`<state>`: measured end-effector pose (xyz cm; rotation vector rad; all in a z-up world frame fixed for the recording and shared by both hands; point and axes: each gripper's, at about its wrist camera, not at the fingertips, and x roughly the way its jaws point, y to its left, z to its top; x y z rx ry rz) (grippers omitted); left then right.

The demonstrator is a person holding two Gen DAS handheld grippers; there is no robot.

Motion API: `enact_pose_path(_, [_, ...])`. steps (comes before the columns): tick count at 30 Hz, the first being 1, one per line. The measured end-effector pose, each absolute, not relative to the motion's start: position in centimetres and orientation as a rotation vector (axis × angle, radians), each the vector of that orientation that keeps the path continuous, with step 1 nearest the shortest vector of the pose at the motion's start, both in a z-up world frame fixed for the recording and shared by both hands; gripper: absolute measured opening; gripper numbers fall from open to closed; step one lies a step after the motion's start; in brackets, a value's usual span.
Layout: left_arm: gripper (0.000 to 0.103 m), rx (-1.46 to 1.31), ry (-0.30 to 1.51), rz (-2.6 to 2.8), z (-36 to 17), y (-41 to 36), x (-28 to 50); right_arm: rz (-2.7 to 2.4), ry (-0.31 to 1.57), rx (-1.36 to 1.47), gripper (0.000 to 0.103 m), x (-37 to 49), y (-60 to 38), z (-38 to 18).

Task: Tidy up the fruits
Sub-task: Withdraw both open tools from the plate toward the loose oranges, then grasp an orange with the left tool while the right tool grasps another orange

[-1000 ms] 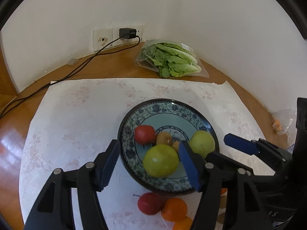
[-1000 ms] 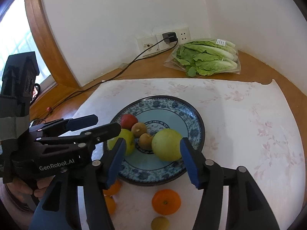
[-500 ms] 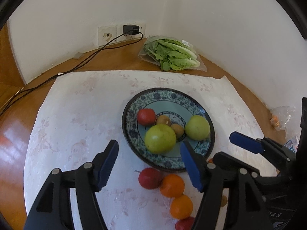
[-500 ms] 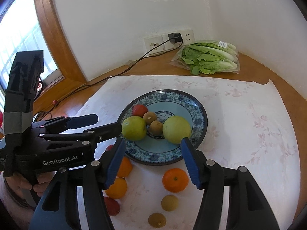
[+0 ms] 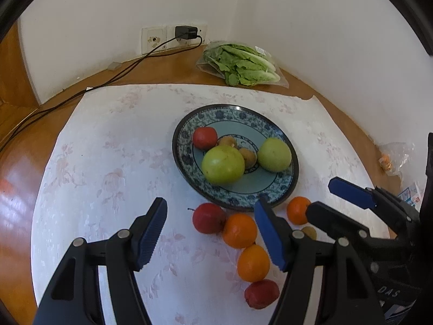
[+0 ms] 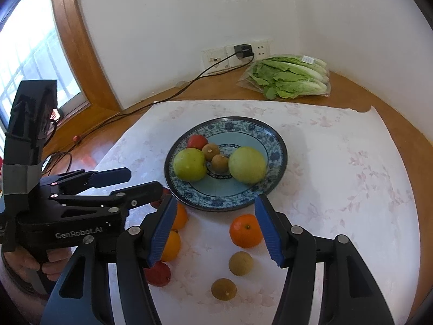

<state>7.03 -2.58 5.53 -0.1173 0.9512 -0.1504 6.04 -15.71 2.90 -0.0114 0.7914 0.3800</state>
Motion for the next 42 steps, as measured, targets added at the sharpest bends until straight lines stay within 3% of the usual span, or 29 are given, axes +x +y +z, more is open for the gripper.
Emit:
enact_pose_path(27, [0.07,-0.132,1.024,-0.196,3.0,-4.5,6.3,0.325,0.854,0.02,0.061,5.3,-17.9,0.0])
enact_pose_path(32, [0.067,-0.116,1.021,-0.175,2.8,-4.9,6.4,0.328,0.856,0.024,0.061,5.4,-18.1,-0.2])
enact_pose_path(42, [0.052,-0.151,1.032,-0.154,2.6,-4.8,5.8,0.322,0.864,0.027,0.061,5.8,-18.4,-0.8])
